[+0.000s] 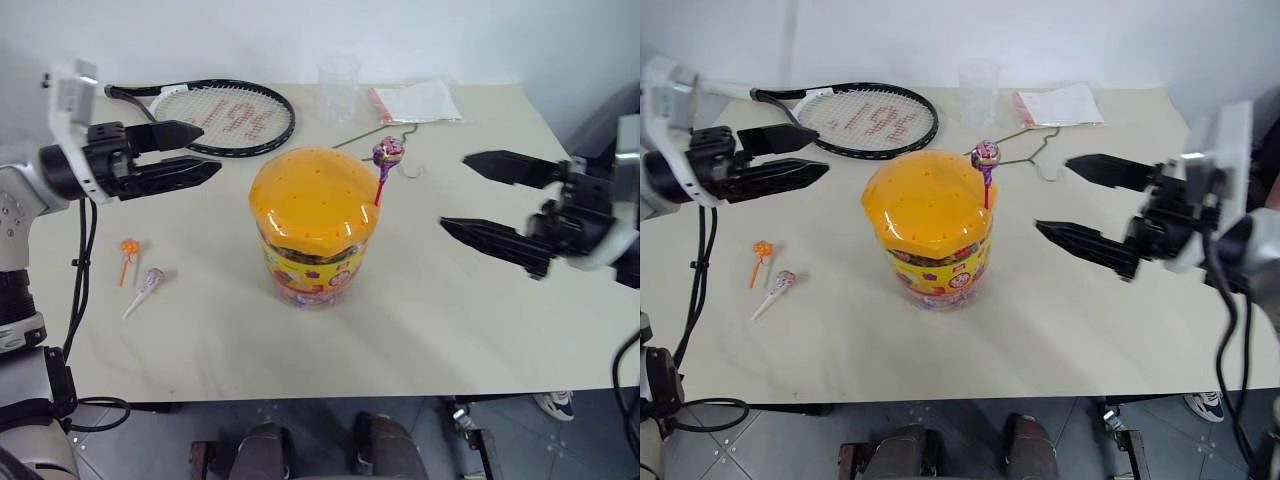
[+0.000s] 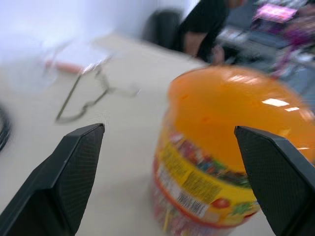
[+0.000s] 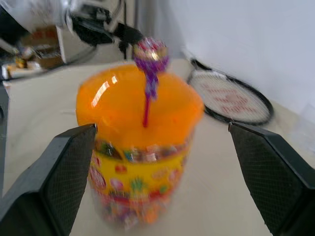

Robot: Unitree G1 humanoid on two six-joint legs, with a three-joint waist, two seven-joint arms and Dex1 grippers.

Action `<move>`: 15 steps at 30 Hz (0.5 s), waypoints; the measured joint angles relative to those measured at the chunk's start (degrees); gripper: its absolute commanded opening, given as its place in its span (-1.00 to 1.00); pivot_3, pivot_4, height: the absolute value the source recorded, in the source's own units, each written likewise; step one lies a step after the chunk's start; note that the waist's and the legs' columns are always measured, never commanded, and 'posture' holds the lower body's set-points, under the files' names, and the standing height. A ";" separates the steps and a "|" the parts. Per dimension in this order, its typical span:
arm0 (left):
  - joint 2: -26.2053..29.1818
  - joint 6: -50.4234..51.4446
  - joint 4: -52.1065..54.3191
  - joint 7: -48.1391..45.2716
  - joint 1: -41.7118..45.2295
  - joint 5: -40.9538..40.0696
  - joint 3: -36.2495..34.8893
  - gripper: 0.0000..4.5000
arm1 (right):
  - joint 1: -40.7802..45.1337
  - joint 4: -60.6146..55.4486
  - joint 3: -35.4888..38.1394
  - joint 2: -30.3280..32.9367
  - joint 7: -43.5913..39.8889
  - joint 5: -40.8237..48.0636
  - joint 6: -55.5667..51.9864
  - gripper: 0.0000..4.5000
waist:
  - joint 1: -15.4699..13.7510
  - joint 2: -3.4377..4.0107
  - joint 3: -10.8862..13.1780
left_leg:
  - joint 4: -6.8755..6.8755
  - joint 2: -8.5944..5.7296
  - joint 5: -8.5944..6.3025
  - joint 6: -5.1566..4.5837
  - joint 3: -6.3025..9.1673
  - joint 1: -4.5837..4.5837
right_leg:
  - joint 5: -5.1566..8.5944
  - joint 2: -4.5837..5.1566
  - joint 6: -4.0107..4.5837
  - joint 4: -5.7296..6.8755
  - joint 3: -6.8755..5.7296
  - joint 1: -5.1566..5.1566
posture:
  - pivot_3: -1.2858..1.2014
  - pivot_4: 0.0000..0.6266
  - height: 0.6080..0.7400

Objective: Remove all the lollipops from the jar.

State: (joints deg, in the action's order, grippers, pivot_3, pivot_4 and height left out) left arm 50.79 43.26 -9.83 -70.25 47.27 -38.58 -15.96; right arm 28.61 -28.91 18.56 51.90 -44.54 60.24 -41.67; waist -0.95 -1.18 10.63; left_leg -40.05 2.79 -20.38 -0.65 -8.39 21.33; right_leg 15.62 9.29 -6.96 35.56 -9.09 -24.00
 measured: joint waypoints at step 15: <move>0.33 -15.86 -4.06 -15.72 -8.97 -0.85 -1.69 1.00 | 15.48 13.28 -15.83 -11.33 -7.33 -8.94 2.59 0.74 | 1.18 0.00 0.00 | 0.02 0.00 -0.01 -0.01 0.02 0.12 | 0.00 0.00 -0.01 -0.04 -0.04 -0.07 | 0.03 -0.52 1.00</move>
State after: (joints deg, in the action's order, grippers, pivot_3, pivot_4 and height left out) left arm 51.12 27.41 -13.89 -85.97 38.30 -39.42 -17.65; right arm 44.09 -15.63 2.73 40.58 -51.86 51.30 -39.09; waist 0.23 -1.18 10.63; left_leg -40.02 2.79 -20.39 -0.66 -8.38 21.45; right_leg 15.62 9.29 -6.96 35.52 -9.13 -24.08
